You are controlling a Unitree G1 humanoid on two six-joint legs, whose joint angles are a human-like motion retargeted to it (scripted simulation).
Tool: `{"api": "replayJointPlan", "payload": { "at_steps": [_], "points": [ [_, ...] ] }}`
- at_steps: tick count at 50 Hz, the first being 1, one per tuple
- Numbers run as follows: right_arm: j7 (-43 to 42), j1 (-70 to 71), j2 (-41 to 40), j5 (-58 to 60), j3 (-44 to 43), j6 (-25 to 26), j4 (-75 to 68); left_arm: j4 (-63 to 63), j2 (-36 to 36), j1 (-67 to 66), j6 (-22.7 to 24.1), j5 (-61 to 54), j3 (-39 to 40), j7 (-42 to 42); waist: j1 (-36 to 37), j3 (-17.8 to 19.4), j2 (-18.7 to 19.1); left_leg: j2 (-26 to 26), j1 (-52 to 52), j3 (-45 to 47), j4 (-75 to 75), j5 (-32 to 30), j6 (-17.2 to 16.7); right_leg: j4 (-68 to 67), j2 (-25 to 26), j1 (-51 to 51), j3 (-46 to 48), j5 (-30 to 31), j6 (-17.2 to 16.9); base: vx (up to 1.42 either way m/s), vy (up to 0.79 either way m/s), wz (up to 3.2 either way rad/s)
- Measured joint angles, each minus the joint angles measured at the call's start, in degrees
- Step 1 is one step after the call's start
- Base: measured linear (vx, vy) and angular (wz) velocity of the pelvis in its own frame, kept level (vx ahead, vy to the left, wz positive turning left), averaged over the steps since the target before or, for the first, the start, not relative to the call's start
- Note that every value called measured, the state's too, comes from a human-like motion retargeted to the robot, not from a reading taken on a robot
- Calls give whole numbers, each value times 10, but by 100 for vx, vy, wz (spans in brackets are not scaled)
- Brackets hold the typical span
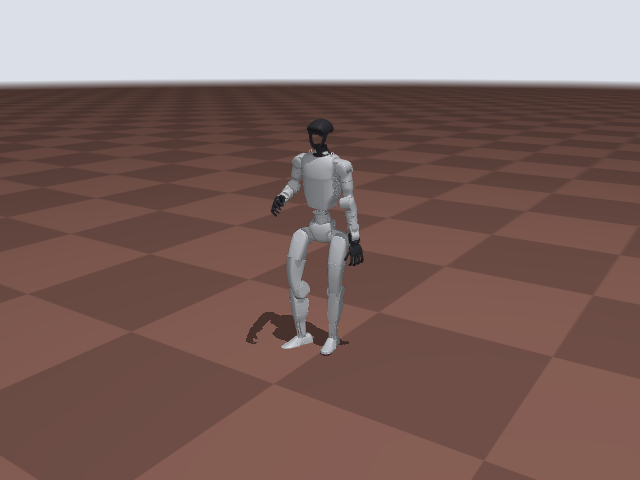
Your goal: Upper body actions
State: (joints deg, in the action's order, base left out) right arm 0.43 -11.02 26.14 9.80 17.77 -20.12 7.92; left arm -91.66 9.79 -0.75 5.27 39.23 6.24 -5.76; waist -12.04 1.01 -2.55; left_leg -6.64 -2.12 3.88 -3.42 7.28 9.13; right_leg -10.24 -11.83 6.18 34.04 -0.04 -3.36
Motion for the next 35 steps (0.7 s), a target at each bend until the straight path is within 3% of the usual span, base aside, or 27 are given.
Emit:
{"api": "replayJointPlan", "payload": {
  "at_steps": [3,6,10,15,21,35],
  "points": [
    [-2,-34,-26,-5,-21,-7,20,-12,-4,-11,-1,5,-2,-3,-6,-3,4,2,5,-2,0,2,1,-23,22,19,-52,-15,10,2,1,-2],
    [-17,-51,-62,17,-34,-4,25,-27,-6,-14,-6,13,-7,-3,-8,-5,8,5,7,2,-1,3,2,-31,26,20,-24,-16,29,0,0,-6],
    [-54,-51,-98,33,-32,-13,18,-41,-8,-18,-13,28,-12,2,-8,-8,15,13,9,2,-1,6,2,-44,18,19,23,17,48,-1,-1,-12],
    [-58,-32,-94,27,-29,-24,12,-42,-14,-15,-10,34,-26,0,-17,0,27,21,9,-4,-2,9,2,-136,4,70,-19,48,51,0,0,-5],
    [-74,-28,-87,48,-38,-15,18,-30,-15,-10,-12,64,-44,3,-40,-1,24,15,15,-16,-1,8,2,-149,36,125,-151,44,-3,3,-3,21],
    [-105,-14,-89,45,-42,-27,27,-11,-3,23,-12,57,-55,46,-73,5,10,-5,36,-31,0,11,-3,-17,-18,159,-193,94,-40,10,-10,24]
  ]
}}
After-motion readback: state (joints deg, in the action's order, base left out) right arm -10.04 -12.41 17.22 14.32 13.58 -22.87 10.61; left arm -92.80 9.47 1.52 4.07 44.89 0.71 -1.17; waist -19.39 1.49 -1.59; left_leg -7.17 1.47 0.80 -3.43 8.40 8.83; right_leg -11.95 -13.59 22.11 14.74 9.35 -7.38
